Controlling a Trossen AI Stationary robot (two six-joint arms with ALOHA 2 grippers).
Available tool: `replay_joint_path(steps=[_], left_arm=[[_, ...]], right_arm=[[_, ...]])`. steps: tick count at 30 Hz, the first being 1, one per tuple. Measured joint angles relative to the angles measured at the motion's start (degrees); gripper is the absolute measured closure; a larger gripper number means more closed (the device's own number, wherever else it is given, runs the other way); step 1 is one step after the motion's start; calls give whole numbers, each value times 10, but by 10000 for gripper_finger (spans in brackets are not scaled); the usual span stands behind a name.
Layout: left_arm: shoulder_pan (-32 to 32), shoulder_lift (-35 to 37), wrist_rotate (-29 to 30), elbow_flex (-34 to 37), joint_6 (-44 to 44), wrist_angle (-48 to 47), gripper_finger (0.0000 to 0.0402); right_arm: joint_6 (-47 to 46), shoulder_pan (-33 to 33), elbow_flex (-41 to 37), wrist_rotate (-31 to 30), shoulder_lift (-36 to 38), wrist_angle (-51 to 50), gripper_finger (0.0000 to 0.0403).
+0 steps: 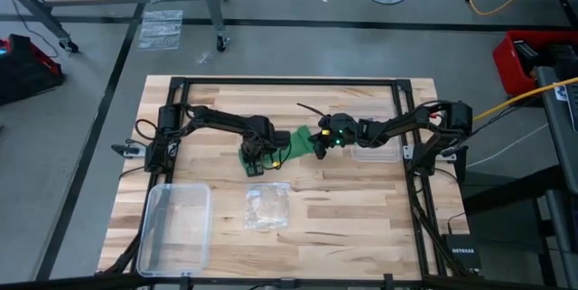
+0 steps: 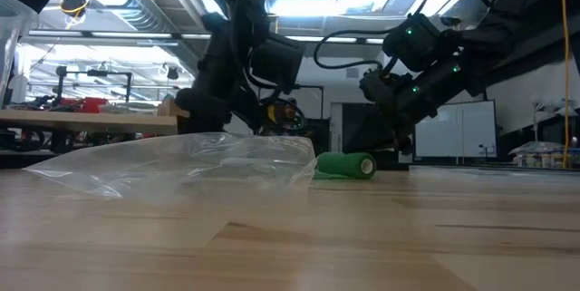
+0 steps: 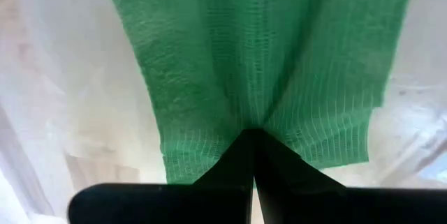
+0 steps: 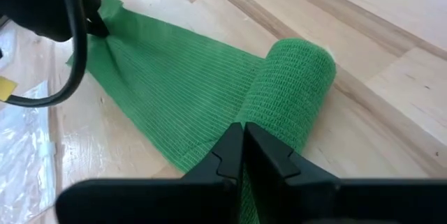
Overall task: Roll bandage
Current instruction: Roll the bandage
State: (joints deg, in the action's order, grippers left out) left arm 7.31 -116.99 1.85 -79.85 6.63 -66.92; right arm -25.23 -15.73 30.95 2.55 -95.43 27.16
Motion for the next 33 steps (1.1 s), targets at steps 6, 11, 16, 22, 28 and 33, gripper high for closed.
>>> replay_joint_path(steps=[6,11,16,22,28,33], left_arm=[[-2,5,1,45,1,2,402],[-2,6,2,102,20,-17,401],[-3,15,17,107,35,-17,401],[-10,72,73,100,53,55,401],[-14,153,69,99,69,126,401],[-13,185,70,100,83,104,401]], right_arm=[[0,0,-1,-2,0,-2,379],[0,0,-1,-3,-1,-3,379],[0,0,-1,-4,-1,-2,379],[0,0,-1,-6,-1,-1,379],[0,-1,-1,-5,-1,0,379],[0,-1,-1,-5,-1,1,379]])
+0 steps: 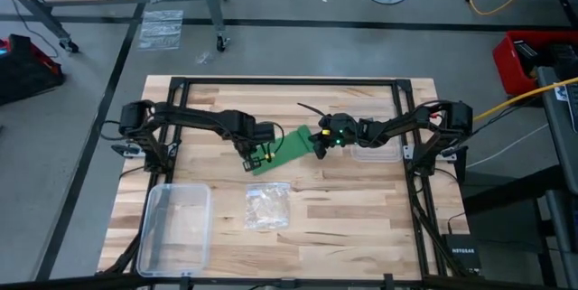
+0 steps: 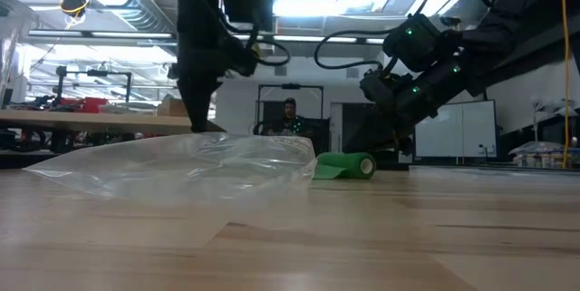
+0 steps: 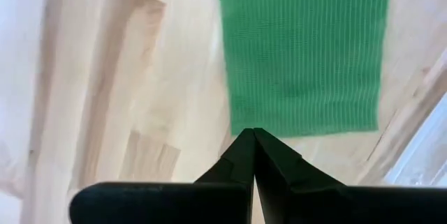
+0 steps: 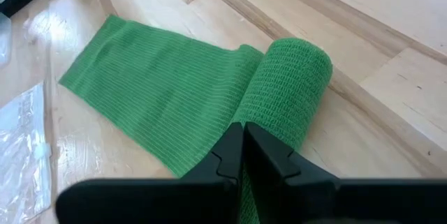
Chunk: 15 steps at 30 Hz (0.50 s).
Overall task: Roll bandage
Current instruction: Roll the bandage
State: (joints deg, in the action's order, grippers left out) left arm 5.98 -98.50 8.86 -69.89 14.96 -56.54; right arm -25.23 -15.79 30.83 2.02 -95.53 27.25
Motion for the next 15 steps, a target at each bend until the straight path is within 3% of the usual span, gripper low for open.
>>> replay_joint_path(steps=[15], left_arm=[[-30,5,-1,7,30,12,401]], right_arm=[[0,0,-2,3,-1,29,379]])
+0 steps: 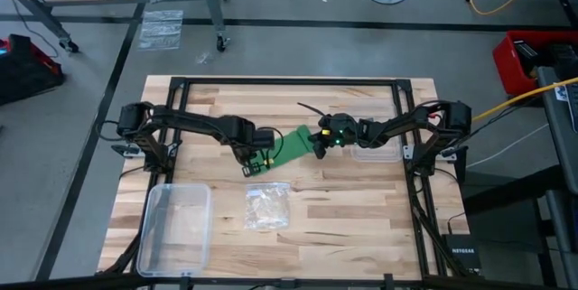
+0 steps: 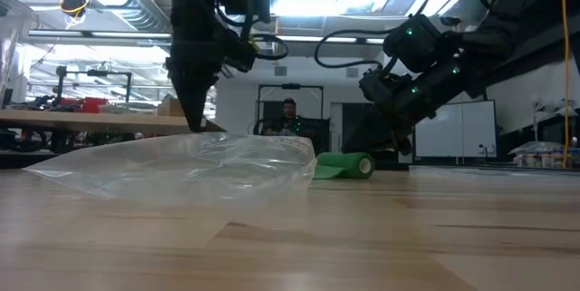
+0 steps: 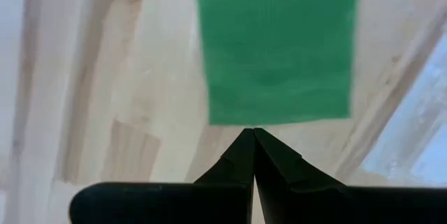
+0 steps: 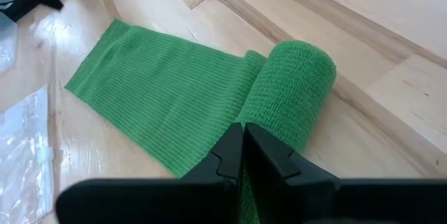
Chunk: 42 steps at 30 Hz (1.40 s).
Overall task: Roll bandage
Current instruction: Roll the bandage
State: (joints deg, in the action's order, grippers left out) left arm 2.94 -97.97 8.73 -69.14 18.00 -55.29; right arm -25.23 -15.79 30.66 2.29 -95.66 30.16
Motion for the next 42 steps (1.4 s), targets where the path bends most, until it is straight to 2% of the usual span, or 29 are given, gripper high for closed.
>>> replay_joint_path(steps=[6,12,19,23,26,30,42], left_arm=[[-18,0,0,28,11,37,401],[-19,0,0,63,8,116,401],[-18,0,0,97,17,143,401],[-19,0,-4,115,21,181,401],[-19,0,-4,124,27,195,401],[-18,0,-5,138,32,202,401],[-18,0,-16,144,42,200,401]], right_arm=[[0,0,0,15,0,19,379],[0,0,0,20,1,28,379],[2,0,0,22,10,30,379],[22,0,1,-7,41,8,380],[27,-4,2,-48,59,-45,390],[17,-4,1,-72,61,-104,396],[-29,-3,2,-78,49,-126,397]])
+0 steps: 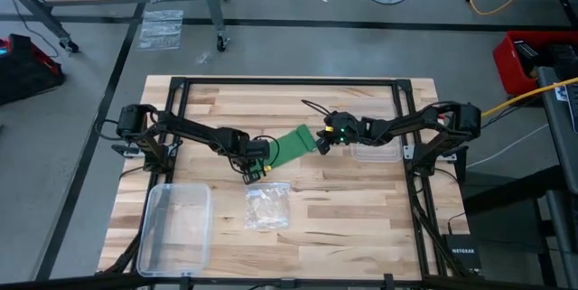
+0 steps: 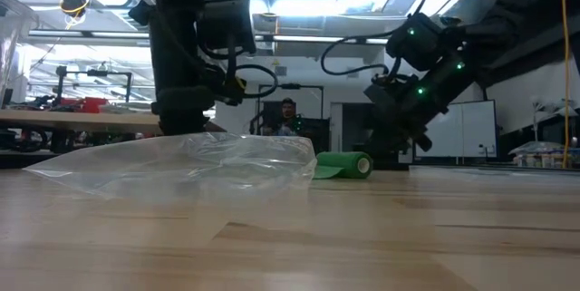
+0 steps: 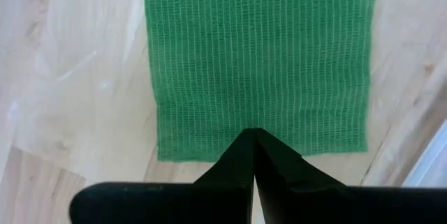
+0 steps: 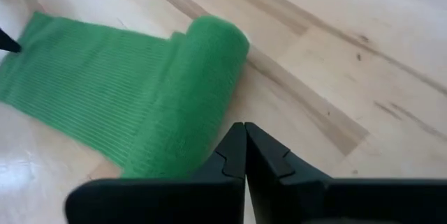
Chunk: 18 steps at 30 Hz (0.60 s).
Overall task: Roll bandage
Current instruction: Roll the bandage
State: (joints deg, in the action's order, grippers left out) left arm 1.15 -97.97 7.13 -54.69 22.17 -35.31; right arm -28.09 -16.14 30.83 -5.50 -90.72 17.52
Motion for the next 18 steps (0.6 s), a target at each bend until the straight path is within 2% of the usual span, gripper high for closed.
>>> replay_joint_path(steps=[18], left_arm=[[0,0,-1,0,-4,-2,401]], right_arm=[[-37,5,0,5,-14,8,401]])
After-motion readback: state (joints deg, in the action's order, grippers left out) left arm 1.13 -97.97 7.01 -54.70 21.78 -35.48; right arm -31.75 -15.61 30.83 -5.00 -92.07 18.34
